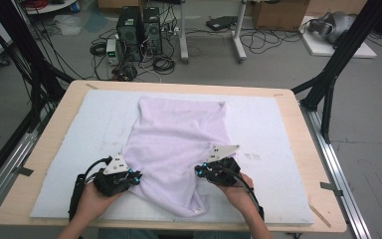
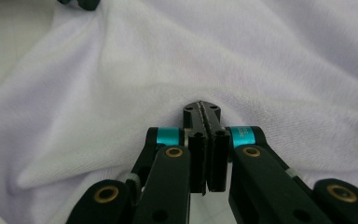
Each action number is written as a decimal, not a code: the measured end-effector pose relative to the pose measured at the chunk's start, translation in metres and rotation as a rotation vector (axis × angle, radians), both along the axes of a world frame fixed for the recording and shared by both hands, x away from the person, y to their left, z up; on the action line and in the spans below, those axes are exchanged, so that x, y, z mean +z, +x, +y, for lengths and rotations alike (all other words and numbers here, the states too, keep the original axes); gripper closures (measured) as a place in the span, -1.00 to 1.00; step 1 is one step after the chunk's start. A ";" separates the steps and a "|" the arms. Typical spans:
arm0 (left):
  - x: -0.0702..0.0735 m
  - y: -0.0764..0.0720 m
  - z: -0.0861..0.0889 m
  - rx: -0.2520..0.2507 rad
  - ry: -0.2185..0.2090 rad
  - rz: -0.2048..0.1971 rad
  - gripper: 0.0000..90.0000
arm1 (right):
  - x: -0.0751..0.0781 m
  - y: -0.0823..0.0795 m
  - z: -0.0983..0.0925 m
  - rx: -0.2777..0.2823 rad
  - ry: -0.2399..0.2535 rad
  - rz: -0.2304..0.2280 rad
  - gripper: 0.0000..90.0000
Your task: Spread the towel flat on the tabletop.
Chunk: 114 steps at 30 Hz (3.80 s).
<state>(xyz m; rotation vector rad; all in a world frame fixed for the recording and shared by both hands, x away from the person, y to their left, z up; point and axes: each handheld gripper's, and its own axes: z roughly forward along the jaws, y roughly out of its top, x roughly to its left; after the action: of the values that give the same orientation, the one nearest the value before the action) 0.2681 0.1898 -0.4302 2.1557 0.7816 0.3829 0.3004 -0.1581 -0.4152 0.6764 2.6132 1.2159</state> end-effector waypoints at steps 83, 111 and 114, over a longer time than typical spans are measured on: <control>0.011 0.015 0.014 0.068 -0.099 0.035 0.83 | 0.012 0.014 -0.015 -0.049 0.004 0.023 0.92; 0.024 0.101 0.006 0.183 -0.135 0.036 0.41 | 0.003 0.085 -0.074 -0.310 -0.023 0.073 0.65; 0.037 0.084 0.019 0.162 -0.138 -0.002 0.38 | 0.020 0.063 -0.075 -0.266 0.005 0.008 0.63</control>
<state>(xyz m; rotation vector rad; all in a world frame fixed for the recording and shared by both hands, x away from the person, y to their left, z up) 0.3517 0.2084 -0.3927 1.9703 0.9568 0.4026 0.3636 -0.2333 -0.3953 0.9944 2.4279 1.1407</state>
